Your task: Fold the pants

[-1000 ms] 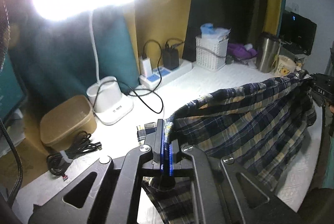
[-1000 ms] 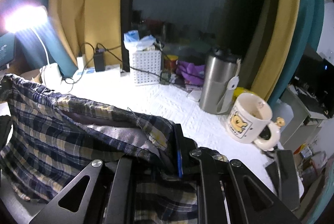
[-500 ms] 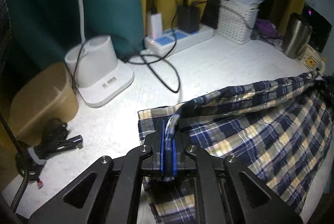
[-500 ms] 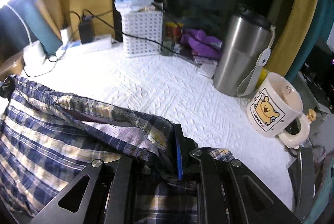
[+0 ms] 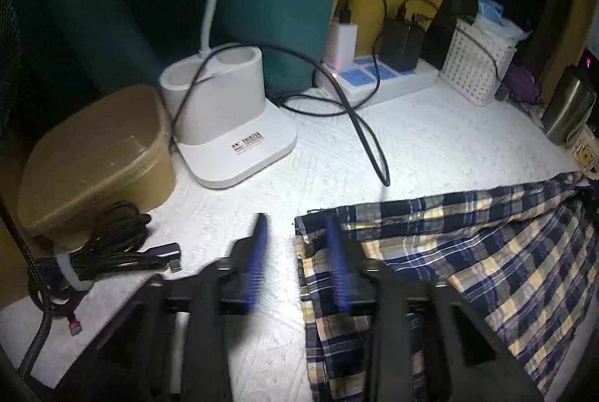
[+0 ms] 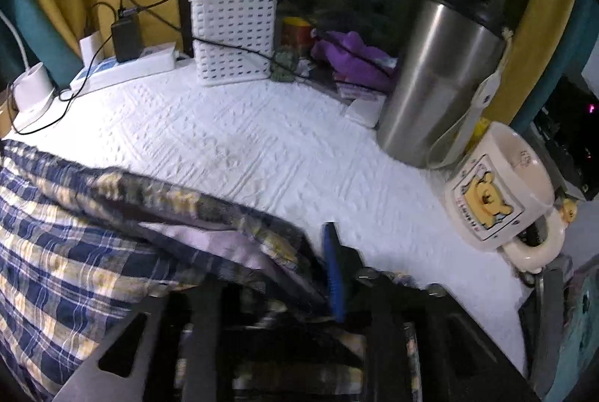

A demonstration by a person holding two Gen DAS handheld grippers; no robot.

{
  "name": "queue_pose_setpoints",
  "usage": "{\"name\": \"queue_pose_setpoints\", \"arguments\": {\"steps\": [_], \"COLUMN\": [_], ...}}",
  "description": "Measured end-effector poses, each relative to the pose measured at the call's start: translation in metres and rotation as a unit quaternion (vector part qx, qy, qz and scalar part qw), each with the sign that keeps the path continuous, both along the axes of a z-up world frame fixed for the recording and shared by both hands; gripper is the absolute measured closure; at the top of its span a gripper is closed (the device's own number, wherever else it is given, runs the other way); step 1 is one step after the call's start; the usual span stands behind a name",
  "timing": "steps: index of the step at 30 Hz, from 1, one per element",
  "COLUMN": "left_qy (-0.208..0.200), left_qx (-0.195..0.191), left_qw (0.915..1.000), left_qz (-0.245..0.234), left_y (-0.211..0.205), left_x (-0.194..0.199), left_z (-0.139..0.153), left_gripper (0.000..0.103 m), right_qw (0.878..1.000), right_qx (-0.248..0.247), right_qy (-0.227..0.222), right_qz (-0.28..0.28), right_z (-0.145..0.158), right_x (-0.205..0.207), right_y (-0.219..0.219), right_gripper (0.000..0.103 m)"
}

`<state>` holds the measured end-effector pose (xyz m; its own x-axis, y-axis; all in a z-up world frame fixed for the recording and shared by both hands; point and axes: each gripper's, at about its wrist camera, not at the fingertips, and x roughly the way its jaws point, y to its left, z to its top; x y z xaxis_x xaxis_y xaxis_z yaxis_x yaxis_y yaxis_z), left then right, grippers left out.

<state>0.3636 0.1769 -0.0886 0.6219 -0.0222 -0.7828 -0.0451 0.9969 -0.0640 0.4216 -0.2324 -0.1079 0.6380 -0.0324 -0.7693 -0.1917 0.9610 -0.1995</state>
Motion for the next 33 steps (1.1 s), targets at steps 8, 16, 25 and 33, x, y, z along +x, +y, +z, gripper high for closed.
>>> {"name": "queue_pose_setpoints", "arguments": {"steps": [8, 16, 25, 33], "left_qy": [0.0, 0.029, 0.042, 0.053], "left_qx": [-0.001, -0.03, -0.081, -0.064], "left_qw": [0.9999, 0.9988, 0.9958, 0.9965], "left_qz": [-0.011, -0.026, 0.001, -0.002], "left_y": [-0.01, -0.031, -0.04, -0.054], "left_x": [-0.04, -0.106, -0.165, -0.189], "left_z": [0.017, 0.004, -0.015, -0.025], "left_gripper": [0.056, 0.055, 0.033, 0.034], "right_qw": [0.997, 0.995, 0.994, 0.984], "right_qx": [-0.006, -0.014, 0.016, 0.133], "right_qy": [-0.04, -0.074, -0.059, -0.013], "right_qz": [-0.061, -0.071, -0.085, -0.118], "right_z": [0.02, 0.045, 0.041, 0.015], "right_x": [0.0, -0.034, -0.102, -0.142], "right_y": [-0.035, -0.054, -0.075, -0.101], "right_gripper": [0.009, 0.009, 0.009, 0.026]}}
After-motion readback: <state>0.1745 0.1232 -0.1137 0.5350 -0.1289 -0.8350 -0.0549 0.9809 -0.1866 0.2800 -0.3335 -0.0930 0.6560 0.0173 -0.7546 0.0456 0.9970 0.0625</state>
